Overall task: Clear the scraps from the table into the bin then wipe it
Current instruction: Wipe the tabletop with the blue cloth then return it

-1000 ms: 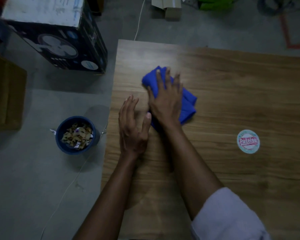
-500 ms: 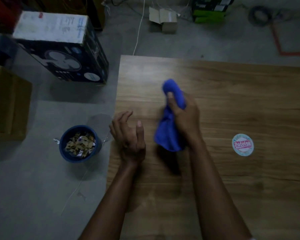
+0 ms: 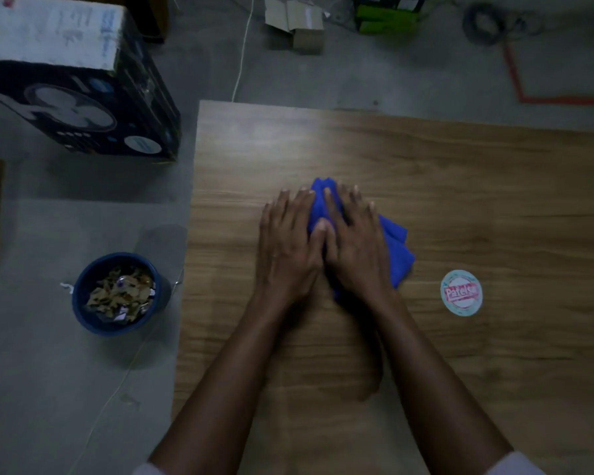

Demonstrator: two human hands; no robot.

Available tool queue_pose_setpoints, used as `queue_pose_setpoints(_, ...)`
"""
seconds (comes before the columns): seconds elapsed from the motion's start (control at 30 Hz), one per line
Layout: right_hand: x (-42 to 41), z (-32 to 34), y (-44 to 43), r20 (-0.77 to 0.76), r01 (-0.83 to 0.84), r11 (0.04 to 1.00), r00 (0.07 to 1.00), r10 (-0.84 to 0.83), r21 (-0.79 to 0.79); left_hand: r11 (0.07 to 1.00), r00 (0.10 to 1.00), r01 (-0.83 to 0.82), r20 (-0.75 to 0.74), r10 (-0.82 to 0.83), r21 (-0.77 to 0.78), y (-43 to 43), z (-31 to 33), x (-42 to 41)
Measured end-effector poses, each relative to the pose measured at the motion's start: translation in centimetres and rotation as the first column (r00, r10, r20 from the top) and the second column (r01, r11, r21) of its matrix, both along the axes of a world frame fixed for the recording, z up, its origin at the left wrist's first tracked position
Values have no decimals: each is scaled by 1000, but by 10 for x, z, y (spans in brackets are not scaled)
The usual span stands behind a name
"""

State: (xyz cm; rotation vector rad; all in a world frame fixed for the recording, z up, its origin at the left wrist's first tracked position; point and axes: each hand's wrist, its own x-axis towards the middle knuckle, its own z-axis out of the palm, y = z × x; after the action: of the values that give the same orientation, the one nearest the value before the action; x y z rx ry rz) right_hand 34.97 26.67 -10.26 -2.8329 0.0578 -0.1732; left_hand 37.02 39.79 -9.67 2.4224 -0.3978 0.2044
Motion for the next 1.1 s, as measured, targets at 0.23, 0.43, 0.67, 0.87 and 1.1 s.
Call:
queue_pose_setpoints(0.23, 66, 16, -85, -100, 701, 713, 709, -698, -4, 998, 985, 17, -173, -27, -59, -59, 5, 26)
queue_pose_setpoints(0.43, 48, 4, -40, -86, 82, 996, 993, -83, -18, 985, 988, -69, -149, 45, -159, -66, -2, 31)
queue_pose_setpoints(0.67, 68, 8, -172, -138, 612, 788, 787, -601, 62, 1000, 993, -12, -120, 10, -15, -70, -4, 26)
queue_pose_setpoints(0.87, 113, 11, -121, -147, 487, 871, 868, -475, 59, 977, 989, -78, -137, 51, -201, -63, 0, 30)
queue_pose_setpoints(1.1, 155, 16, 29, -185, 25, 997, 983, -13, 67, 787, 909, -387, -341, 239, -480, -24, 22, 35)
